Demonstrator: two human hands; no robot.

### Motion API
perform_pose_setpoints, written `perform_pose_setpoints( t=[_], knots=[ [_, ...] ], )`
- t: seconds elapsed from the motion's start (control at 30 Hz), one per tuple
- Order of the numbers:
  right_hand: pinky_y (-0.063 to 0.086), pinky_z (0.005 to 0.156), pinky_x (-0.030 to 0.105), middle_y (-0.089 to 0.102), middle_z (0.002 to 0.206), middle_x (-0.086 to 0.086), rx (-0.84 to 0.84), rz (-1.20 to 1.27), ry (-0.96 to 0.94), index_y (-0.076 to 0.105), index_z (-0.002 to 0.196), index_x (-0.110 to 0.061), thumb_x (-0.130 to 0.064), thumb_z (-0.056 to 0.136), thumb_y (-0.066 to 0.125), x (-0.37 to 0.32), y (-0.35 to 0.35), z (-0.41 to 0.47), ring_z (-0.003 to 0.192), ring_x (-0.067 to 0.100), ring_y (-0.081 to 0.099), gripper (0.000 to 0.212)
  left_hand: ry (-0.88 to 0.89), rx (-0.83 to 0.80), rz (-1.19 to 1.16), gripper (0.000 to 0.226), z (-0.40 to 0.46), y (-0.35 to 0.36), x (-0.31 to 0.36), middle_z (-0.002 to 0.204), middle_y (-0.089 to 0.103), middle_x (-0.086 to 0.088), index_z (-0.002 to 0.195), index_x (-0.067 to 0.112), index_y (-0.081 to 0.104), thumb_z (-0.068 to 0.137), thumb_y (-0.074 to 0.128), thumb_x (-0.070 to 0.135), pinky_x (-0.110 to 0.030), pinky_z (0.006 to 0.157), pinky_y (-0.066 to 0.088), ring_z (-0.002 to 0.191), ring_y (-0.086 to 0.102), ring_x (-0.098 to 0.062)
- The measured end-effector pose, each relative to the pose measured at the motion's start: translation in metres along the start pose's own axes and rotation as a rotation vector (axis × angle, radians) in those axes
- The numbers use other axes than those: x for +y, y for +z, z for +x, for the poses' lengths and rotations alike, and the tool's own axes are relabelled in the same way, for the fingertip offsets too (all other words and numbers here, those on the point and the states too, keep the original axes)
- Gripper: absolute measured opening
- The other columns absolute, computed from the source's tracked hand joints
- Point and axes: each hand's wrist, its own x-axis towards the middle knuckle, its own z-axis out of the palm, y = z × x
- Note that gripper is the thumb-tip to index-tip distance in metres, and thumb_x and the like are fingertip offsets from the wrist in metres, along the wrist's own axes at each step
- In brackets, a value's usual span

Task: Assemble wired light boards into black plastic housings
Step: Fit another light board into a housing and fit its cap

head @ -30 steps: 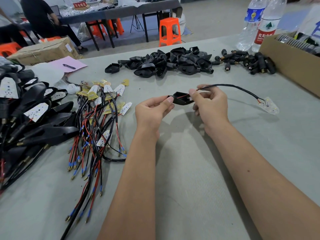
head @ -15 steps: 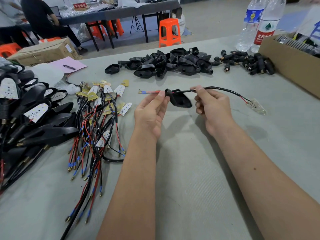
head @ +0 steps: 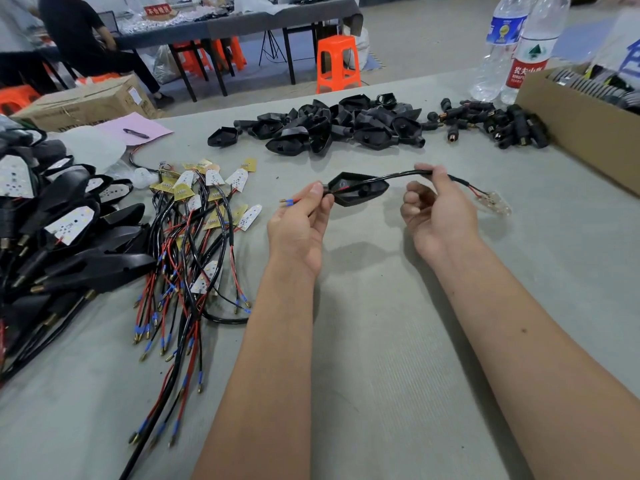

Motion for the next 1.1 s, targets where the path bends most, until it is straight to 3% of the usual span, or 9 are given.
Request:
perform_pose_setpoints(
  t=[0.17, 0.3, 0.43, 0.5, 0.7, 0.8, 0.87, 1.0, 1.1],
  knots=[
    [0.032, 0.043, 0.019, 0.055, 0.066, -0.001, -0.151, -0.360, -0.109, 0.077, 0.099, -0.009, -0.021, 0.104, 0.060, 0.008, 0.002, -0.007, 0.052, 0.009, 0.046, 0.021, -0.036, -0.055, -0.037, 0.004, -0.005, 0.004, -0.002, 0.079, 0.070, -0.008, 0.094, -0.002, 0.067, 0.095, 0.064, -0.005, -0.015, 0.064, 0.057, 0.072, 0.069, -0.015],
    [0.027, 0.041, 0.018, 0.053, 0.069, -0.003, -0.196, -0.547, -0.209, 0.081, 0.108, -0.018, -0.022, 0.100, 0.066, 0.014, 0.008, -0.014, 0.049, 0.011, 0.038, 0.017, 0.005, -0.041, -0.057, 0.011, -0.002, 0.003, -0.003, 0.088, 0.070, -0.010, 0.107, -0.004, 0.066, 0.096, 0.065, -0.002, -0.015, 0.064, 0.057, 0.072, 0.069, -0.014],
    [0.031, 0.044, 0.018, 0.053, 0.084, 0.004, -0.213, -0.546, -0.172, 0.075, 0.118, -0.023, -0.022, 0.099, 0.069, 0.015, 0.009, -0.015, 0.050, 0.009, 0.041, 0.020, 0.061, 0.009, -0.078, 0.021, 0.001, 0.001, -0.002, 0.101, 0.067, -0.016, 0.118, -0.008, 0.062, 0.098, 0.062, -0.002, -0.017, 0.065, 0.059, 0.076, 0.068, -0.017],
    [0.035, 0.044, 0.019, 0.059, 0.089, 0.006, -0.129, -0.411, -0.108, 0.070, 0.122, -0.012, -0.026, 0.099, 0.069, 0.012, 0.010, -0.012, 0.051, 0.010, 0.049, 0.027, 0.082, 0.032, -0.095, 0.022, 0.002, -0.001, -0.001, 0.103, 0.066, -0.018, 0.119, -0.009, 0.062, 0.098, 0.062, -0.002, -0.017, 0.066, 0.059, 0.078, 0.067, -0.018],
    [0.040, 0.043, 0.021, 0.053, 0.077, 0.011, -0.020, 0.147, 0.114, 0.062, 0.094, -0.003, -0.030, 0.109, 0.050, 0.003, 0.008, -0.011, 0.053, 0.016, 0.052, 0.033, 0.110, 0.036, -0.089, 0.016, 0.002, -0.003, -0.001, 0.098, 0.067, -0.016, 0.112, -0.008, 0.063, 0.097, 0.062, -0.004, -0.017, 0.067, 0.059, 0.078, 0.066, -0.018],
    [0.039, 0.047, 0.024, 0.058, 0.088, 0.010, -0.068, -0.126, 0.025, 0.074, 0.103, -0.009, -0.031, 0.111, 0.040, 0.010, 0.011, -0.015, 0.062, 0.014, 0.053, 0.042, 0.066, -0.005, -0.039, 0.011, 0.000, -0.002, -0.002, 0.100, 0.067, -0.016, 0.106, -0.008, 0.066, 0.096, 0.064, -0.004, -0.017, 0.065, 0.058, 0.077, 0.067, -0.018],
    [0.041, 0.050, 0.023, 0.060, 0.094, 0.007, -0.115, -0.303, -0.060, 0.078, 0.108, -0.019, -0.036, 0.112, 0.038, 0.016, 0.015, -0.019, 0.072, 0.012, 0.052, 0.043, 0.031, -0.031, -0.001, 0.024, -0.003, -0.001, -0.002, 0.103, 0.067, -0.017, 0.117, -0.013, 0.064, 0.095, 0.065, -0.002, -0.017, 0.066, 0.058, 0.077, 0.068, -0.017],
    [0.046, 0.064, 0.024, 0.056, 0.120, 0.001, -0.081, -0.400, -0.109, 0.080, 0.103, -0.034, -0.046, 0.110, 0.037, 0.016, 0.019, -0.024, 0.093, 0.015, 0.047, 0.045, 0.036, -0.013, -0.002, 0.019, -0.004, 0.001, -0.003, 0.096, 0.067, -0.014, 0.115, -0.007, 0.065, 0.097, 0.065, 0.001, -0.017, 0.065, 0.059, 0.077, 0.066, -0.018],
    [0.047, 0.067, 0.029, 0.061, 0.134, 0.003, -0.127, -0.432, -0.089, 0.078, 0.111, -0.036, -0.050, 0.110, 0.036, 0.016, 0.019, -0.027, 0.099, 0.018, 0.056, 0.045, 0.040, -0.026, 0.016, 0.013, -0.003, 0.001, -0.004, 0.096, 0.070, -0.015, 0.108, -0.004, 0.068, 0.098, 0.065, 0.004, -0.018, 0.066, 0.059, 0.077, 0.068, -0.018]
  ],
)
